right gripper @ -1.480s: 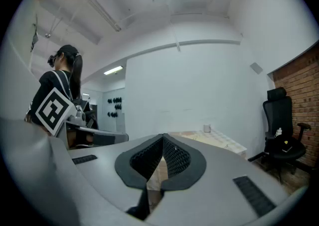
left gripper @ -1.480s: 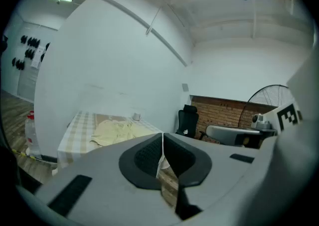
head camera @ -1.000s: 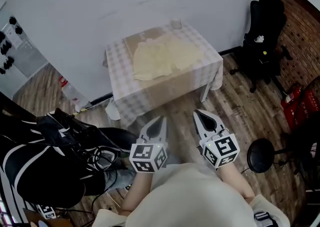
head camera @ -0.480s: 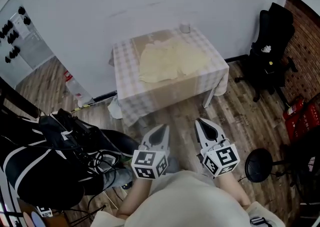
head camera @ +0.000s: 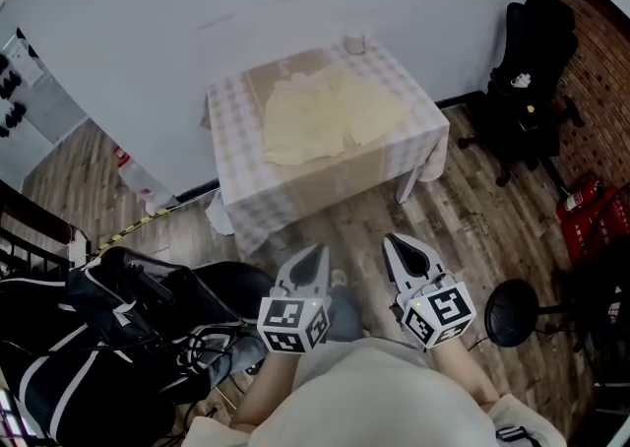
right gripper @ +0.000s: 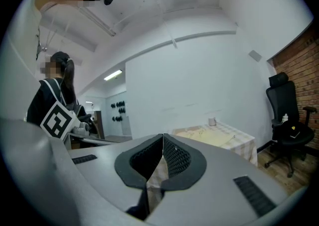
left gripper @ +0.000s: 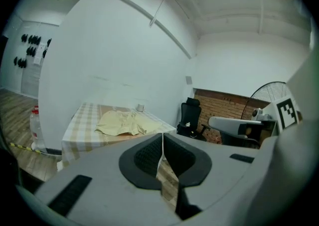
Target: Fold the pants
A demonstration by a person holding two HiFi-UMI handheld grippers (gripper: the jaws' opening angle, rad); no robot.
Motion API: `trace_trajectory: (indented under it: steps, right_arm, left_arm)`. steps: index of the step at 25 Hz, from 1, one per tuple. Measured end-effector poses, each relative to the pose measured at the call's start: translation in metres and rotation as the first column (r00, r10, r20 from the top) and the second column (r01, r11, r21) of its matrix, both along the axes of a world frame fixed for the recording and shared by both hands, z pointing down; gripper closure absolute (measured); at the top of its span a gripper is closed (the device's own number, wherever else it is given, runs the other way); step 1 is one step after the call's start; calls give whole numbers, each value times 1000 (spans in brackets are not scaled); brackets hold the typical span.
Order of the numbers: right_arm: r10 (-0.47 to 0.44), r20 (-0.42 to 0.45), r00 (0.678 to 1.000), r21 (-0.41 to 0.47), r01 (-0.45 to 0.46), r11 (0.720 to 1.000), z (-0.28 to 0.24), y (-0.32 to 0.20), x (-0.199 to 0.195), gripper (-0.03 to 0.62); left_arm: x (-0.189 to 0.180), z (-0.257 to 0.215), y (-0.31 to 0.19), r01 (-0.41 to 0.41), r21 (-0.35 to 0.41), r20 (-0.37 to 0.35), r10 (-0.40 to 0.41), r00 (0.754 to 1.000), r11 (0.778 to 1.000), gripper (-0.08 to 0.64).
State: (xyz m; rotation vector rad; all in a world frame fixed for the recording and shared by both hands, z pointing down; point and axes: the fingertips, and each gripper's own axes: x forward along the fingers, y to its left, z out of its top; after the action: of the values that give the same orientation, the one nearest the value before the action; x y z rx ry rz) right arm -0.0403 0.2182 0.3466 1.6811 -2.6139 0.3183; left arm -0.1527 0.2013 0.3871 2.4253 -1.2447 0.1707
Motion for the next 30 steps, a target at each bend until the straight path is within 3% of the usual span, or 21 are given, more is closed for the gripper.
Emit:
trace_trajectory:
  steps: [11, 20, 30]
  right_arm:
    - [17, -27, 1000, -12, -17, 1000, -7, -102, 21, 591]
    - [-19, -43, 999, -41, 17, 999, -4, -191, 4, 591]
    - [-45, -50, 998, -50, 42, 998, 22, -262, -17, 591]
  left_arm:
    - [15, -5, -112, 5, -4, -30, -5, 1000, 1000, 551]
    - [-4, 4, -204, 44, -33, -15, -45, 999, 998, 551]
    - [-43, 47, -275, 128, -64, 0, -128, 992, 990, 551]
